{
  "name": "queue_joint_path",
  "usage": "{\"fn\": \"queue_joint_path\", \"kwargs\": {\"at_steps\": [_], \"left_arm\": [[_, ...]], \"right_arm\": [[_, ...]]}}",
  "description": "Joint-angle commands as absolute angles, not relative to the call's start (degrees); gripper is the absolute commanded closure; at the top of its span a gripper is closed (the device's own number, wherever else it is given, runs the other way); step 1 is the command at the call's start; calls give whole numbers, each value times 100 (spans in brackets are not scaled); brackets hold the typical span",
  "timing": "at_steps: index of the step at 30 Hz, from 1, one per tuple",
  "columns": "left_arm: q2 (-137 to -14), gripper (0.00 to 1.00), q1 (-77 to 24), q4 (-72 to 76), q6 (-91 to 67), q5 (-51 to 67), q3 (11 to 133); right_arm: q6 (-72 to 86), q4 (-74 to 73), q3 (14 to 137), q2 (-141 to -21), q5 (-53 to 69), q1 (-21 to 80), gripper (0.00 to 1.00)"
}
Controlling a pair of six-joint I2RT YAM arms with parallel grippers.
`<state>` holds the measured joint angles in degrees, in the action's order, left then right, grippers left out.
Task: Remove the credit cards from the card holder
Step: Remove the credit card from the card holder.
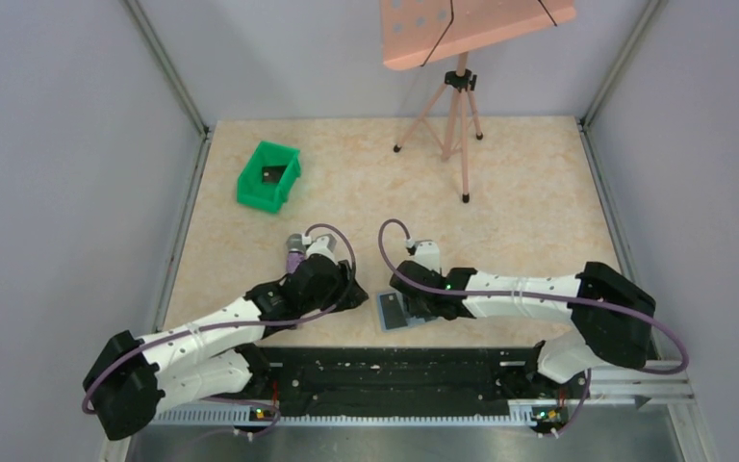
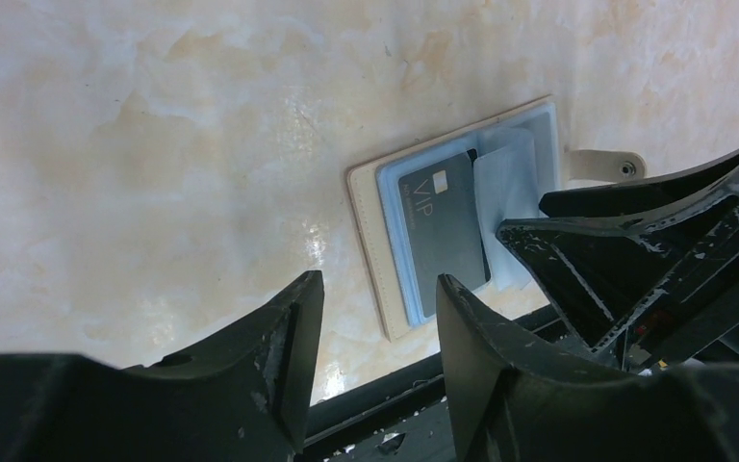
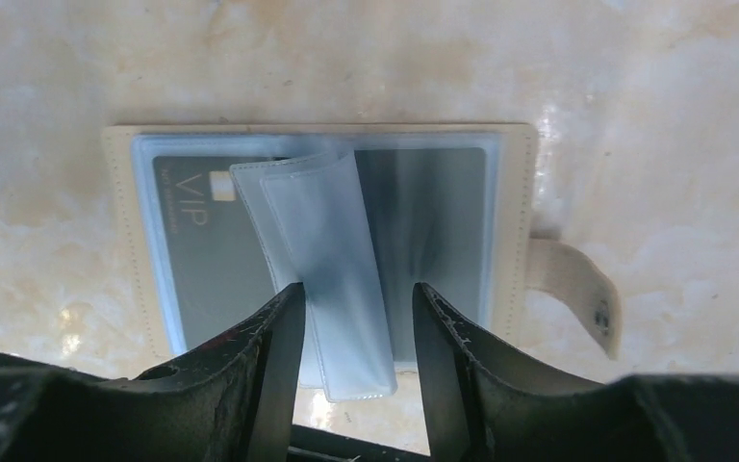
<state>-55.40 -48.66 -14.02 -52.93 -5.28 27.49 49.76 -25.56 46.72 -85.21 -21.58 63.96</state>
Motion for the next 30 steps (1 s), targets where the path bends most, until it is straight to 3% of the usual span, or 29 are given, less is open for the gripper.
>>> {"fn": "queue_joint_path", "kwargs": {"at_steps": [1,15,22,30], "left_arm": [[-5757,48,-4843,-963,-5366,-375,2756],[-6571,57,-4843,-77,-5423,336,2726],[-6859,61,-4843,311,-5453,519,2660],[-7238,80,-4844,1109,-5516,902,2420]], "right_arm": [[5012,-2631,4418,-8118,-2363,6184,55],[4988,-3192,4385,-6469,-1977,5830,56],[4735,-1580,4062,-6401,-716,5788,61],[4369,-487,3361,-6748,511,5079,65]]}}
